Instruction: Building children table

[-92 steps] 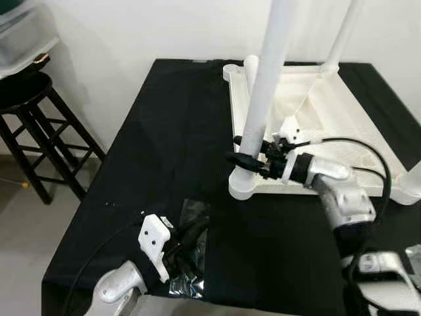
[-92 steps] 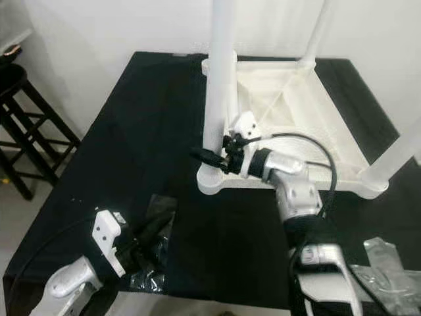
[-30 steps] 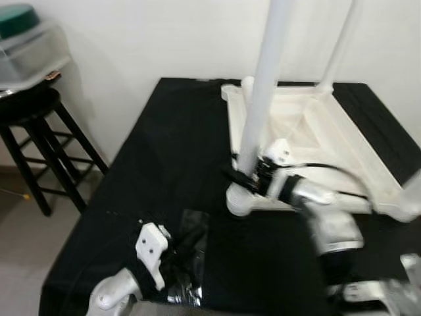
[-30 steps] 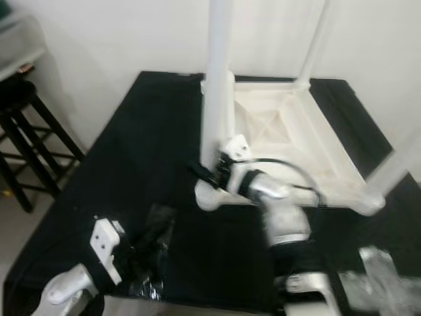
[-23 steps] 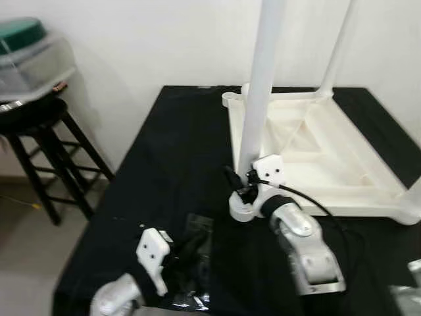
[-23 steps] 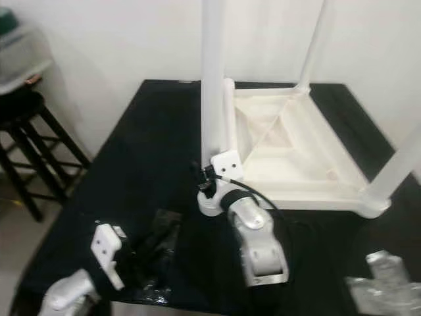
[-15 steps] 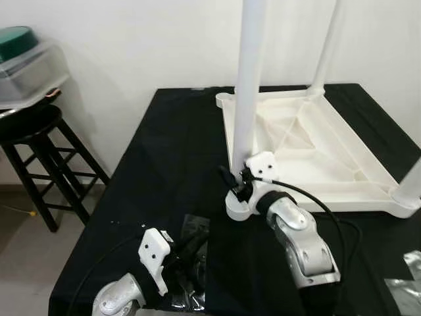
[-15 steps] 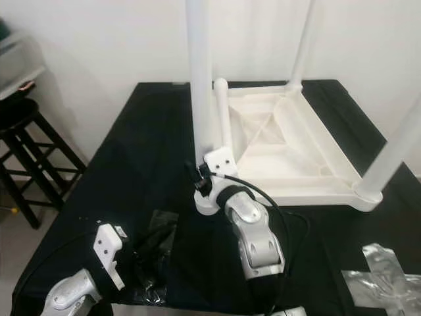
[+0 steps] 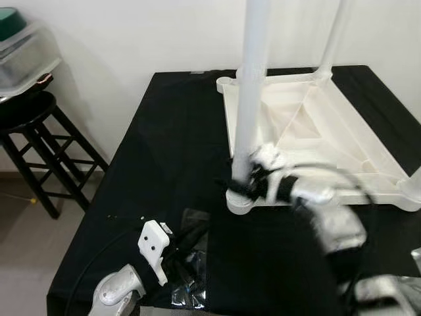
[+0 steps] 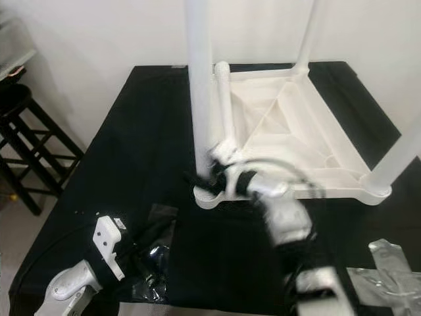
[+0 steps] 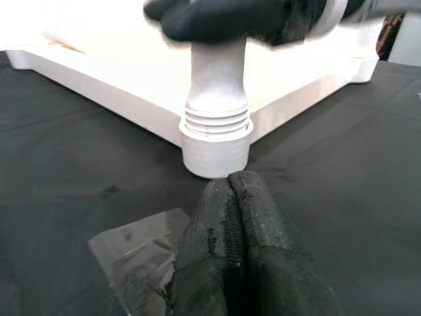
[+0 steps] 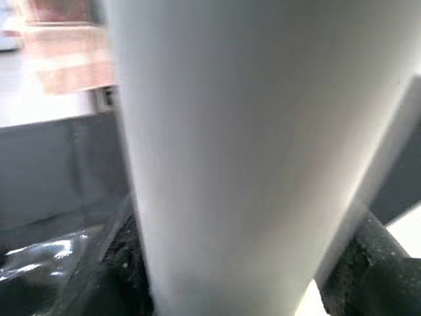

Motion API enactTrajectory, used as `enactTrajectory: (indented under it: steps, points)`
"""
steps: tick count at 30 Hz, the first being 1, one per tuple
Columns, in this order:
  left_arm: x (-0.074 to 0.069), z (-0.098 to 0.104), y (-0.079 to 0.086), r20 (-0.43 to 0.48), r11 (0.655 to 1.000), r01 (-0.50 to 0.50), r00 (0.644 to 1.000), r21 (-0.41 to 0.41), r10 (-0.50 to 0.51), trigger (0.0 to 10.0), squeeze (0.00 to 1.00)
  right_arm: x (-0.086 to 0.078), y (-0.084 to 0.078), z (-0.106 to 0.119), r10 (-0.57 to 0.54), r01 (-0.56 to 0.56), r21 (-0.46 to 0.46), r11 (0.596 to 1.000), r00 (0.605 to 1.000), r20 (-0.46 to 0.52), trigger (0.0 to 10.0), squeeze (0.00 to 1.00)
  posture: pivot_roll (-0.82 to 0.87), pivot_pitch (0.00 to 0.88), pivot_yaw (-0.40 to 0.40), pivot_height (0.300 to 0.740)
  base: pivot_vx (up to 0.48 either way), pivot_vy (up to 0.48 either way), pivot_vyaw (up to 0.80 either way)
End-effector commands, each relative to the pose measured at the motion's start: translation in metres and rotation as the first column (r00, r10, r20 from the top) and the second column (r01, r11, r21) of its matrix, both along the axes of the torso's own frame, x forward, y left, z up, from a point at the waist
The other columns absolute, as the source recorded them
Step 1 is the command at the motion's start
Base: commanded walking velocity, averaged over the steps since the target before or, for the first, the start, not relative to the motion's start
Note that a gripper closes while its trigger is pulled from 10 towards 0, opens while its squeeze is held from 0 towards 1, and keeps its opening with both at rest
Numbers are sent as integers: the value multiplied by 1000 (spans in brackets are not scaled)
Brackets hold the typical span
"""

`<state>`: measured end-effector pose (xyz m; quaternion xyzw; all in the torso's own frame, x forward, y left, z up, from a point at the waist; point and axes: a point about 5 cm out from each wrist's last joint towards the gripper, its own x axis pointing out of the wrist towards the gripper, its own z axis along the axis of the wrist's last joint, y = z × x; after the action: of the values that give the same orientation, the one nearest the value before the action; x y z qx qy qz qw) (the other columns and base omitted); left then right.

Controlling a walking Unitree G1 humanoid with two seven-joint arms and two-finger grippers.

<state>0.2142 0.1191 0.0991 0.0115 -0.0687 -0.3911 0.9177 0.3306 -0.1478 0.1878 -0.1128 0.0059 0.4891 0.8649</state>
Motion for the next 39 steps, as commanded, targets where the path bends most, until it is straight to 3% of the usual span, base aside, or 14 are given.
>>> enactTrajectory:
  steps: [1, 4, 5, 12, 21, 23, 24, 25, 26, 28, 29, 30, 31, 39]
  points:
    - [0, 1, 1, -7, 1000, -1, 1000, 5, 2, 10000, 0, -1, -2, -4, 88, -88, -5, 996, 996, -34, 10000, 0, 47, 82, 47, 740, 0, 0, 0]
    - [1, 2, 0, -5, 1000, 0, 1000, 4, 0, 10000, 0, 3, -7, 0, 113, -114, -19, 993, 993, -42, 8745, 0, 49, 85, 41, 740, 0, 0, 0]
    - [1, 4, -1, -1, 1000, 0, 1000, 3, 0, 10000, 0, 8, -11, 5, 127, -128, -16, 992, 991, -52, 235, 0, 50, 86, 37, 740, 0, 0, 0]
    - [2, 12, -6, 15, 1000, -1, 1000, -4, 1, 10000, 0, 16, -18, 15, 176, -176, 12, 984, 981, -80, 0, 0, 55, 93, 26, 740, 0, 0, 0]
    - [1, 15, -8, 20, 1000, 0, 1000, -10, 1, 10000, 0, 13, -16, 1, 157, -157, 8, 988, 985, -77, 0, 0, 45, 104, 22, 740, 0, 0, 0]
    - [2, 16, -8, 21, 1000, -2, 1000, -10, 2, 10000, 0, 9, 11, -27, -64, 63, -13, 998, 996, -69, 0, 0, 13, 117, -7, 740, 0, 0, 0]
    - [2, 16, -7, 22, 1000, -4, 1000, -9, 4, 10000, 0, 11, 24, -41, -334, 335, -4, 942, 941, -52, 0, 0, 12, 118, -7, 740, 0, 0, 0]
    - [2, 16, -7, 22, 1000, -4, 1000, -9, 4, 10000, 0, 11, 24, -41, -334, 335, -4, 942, 941, -52, 0, 0, 12, 118, -7, 740, 0, 0, 0]
    - [3, 17, -7, 23, 1000, -6, 1000, -8, 6, 10000, 0, 6, 29, -52, -598, 608, 57, 792, 791, -128, 0, 0, 9, 121, -4, 740, 0, 0, 0]
    - [3, 17, -6, 23, 1000, -8, 1000, -7, 8, 10000, 0, -12, 51, -64, -597, 603, 2, 798, 790, -142, 0, 0, 1, 125, 2, 740, 0, 0, 0]
    - [3, 17, -6, 23, 1000, -8, 1000, -7, 8, 10000, 0, -12, 51, -64, -597, 603, 2, 798, 790, -142, 0, 0, 1, 125, 2, 740, 0, 0, 0]
    - [4, 17, -5, 22, 1000, -11, 1000, -6, 11, 10000, 0, -19, 63, -50, -545, 546, 16, 838, 838, -31, 0, 0, -1, 126, 5, 740, 0, 0, 0]
    - [5, 17, -4, 21, 1000, -14, 1000, -6, 14, 10000, 0, -20, 66, -48, -499, 501, 29, 865, 865, -57, 0, 0, -19, 114, 11, 740, 0, 0, 0]
    - [5, 17, -4, 20, 1000, -29, 999, -1, 29, 10000, 0, -11, 62, -61, -443, 449, 4, 894, 883, -153, 0, 0, -1, 125, 4, 740, 0, 0, 0]
